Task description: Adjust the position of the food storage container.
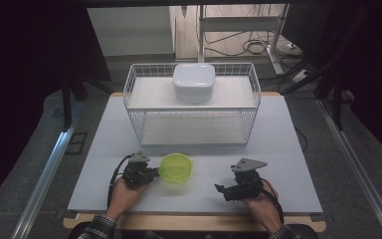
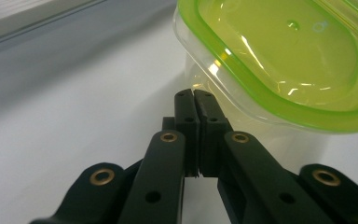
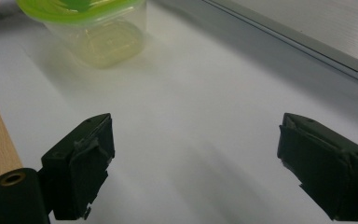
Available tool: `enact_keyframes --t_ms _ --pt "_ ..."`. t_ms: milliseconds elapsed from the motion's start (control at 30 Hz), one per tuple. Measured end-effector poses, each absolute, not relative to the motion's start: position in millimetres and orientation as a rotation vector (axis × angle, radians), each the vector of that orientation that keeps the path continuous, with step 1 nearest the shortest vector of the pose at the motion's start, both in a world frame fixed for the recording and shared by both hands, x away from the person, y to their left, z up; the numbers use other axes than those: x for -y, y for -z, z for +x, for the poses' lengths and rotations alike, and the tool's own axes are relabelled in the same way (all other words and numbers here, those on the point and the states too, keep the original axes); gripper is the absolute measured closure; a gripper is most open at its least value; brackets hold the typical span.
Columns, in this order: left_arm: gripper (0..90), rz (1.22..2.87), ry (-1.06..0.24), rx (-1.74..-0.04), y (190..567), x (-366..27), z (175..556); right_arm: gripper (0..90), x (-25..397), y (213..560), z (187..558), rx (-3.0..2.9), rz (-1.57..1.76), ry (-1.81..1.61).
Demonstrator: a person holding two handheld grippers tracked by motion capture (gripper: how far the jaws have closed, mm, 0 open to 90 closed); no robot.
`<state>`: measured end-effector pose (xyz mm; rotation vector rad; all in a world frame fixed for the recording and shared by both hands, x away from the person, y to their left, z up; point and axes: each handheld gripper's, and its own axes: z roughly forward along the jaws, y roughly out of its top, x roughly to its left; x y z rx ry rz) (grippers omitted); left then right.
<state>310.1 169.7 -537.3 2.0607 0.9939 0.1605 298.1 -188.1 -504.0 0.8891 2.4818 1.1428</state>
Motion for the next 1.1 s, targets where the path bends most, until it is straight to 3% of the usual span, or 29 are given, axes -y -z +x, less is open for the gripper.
enact_keyframes --t_ms 733,1100 --pt "85.3 2.165 -0.169 -0.806 532 -114 290 11.3 189 503 298 -2.48 0.899 -1.146" --pt "49.2 2.171 -0.365 -0.817 514 -132 271 10.8 191 503 298 -2.482 0.906 -1.16"
